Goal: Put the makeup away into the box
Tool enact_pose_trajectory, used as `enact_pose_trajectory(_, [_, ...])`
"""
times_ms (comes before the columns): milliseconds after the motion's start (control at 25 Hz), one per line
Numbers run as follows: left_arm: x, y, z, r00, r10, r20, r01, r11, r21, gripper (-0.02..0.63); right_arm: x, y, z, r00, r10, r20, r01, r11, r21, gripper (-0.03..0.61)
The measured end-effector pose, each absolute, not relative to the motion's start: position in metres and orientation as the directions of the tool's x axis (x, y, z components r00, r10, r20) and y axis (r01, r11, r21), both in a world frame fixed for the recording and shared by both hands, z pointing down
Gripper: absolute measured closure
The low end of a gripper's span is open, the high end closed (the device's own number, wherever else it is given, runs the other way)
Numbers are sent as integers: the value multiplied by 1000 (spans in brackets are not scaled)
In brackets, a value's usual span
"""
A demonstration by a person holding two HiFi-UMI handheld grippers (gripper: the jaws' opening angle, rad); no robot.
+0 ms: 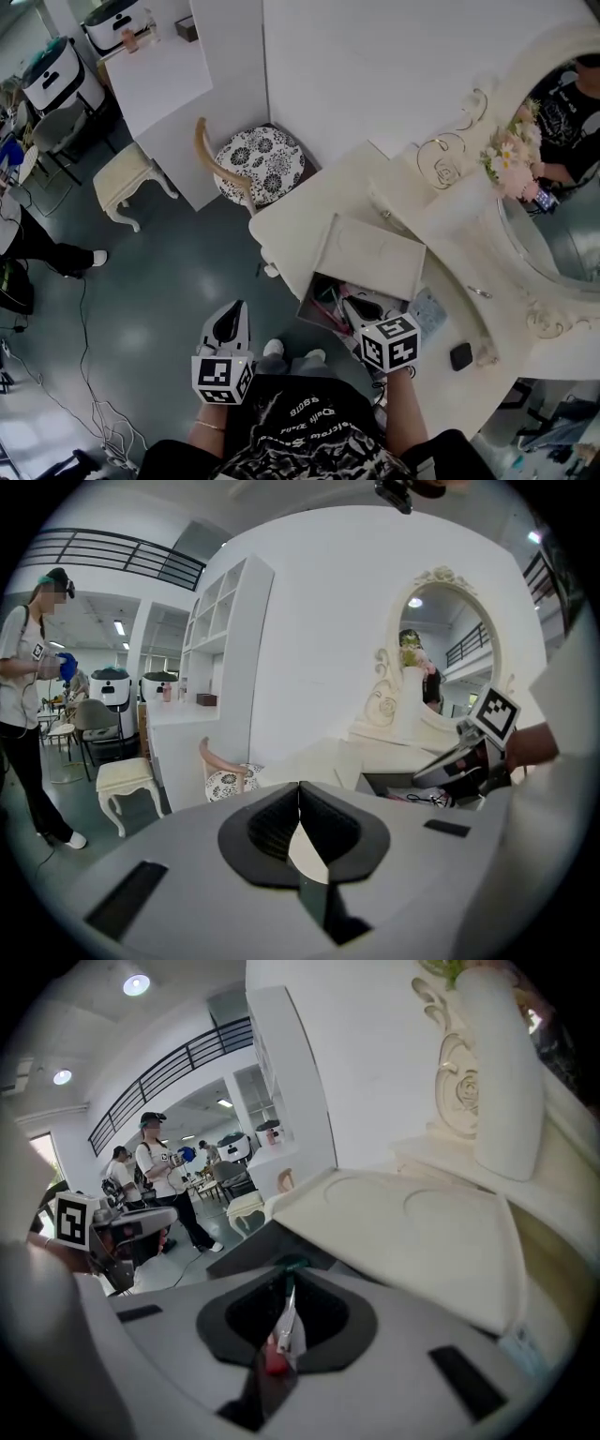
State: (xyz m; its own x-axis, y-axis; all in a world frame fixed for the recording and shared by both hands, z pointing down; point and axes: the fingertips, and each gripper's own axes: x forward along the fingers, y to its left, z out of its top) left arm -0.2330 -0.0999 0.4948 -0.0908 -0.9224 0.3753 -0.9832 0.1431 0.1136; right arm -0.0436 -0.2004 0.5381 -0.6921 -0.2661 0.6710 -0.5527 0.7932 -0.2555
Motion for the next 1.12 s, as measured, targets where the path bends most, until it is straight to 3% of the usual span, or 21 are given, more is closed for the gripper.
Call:
enact_pose_trajectory(480, [-181, -130, 460, 196, -935, 295, -973, -148, 179, 598, 0, -194, 498, -641, -508, 575, -707, 683, -185, 545])
enact_pose_trajectory(1120, [-94, -150, 454, 459, -846, 269, -887, -425, 177, 598, 115, -157, 494, -414, -714, 564, -900, 413, -139, 546])
